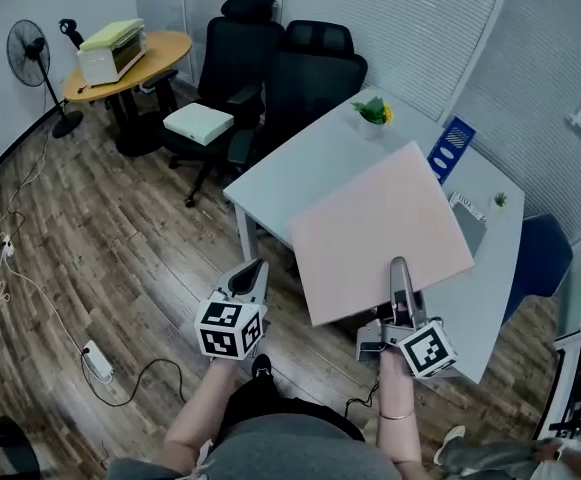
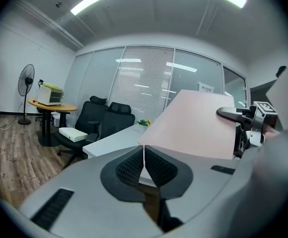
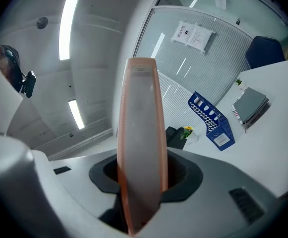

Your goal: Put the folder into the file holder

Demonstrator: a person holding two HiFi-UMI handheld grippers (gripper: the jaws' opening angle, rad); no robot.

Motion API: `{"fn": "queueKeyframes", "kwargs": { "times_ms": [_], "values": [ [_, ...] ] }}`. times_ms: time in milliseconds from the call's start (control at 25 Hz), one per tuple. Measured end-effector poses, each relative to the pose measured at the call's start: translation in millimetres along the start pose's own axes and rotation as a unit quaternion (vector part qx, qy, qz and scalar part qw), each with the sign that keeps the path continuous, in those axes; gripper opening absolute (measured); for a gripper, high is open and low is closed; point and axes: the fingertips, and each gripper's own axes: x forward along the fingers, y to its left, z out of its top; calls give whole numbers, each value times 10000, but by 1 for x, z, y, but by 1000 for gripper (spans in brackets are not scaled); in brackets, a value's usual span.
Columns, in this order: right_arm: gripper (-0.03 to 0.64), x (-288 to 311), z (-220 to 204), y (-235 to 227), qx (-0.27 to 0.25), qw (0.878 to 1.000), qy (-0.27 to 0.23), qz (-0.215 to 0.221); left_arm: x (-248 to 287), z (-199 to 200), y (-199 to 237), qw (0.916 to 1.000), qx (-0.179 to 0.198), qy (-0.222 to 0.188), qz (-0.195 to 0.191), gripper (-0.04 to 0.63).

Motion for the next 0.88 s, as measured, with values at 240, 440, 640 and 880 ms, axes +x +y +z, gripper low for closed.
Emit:
{"fn": "queueKeyframes", "kwargs": {
  "times_ms": [240,440,640,880],
  "values": [
    [160,33,4,-4,-96,9989,-317,-323,46,14,29,9992,5,140,-374,28],
    [158,44,12,-11,-152,9972,-499,-538,76,14,28,9974,-19,266,-674,28],
    [157,53,27,-23,-290,9945,-698,-727,106,20,22,9955,11,314,-893,28],
    [156,60,50,-41,-283,9917,-918,-849,144,28,7,9935,54,381,-1073,28]
  ]
}}
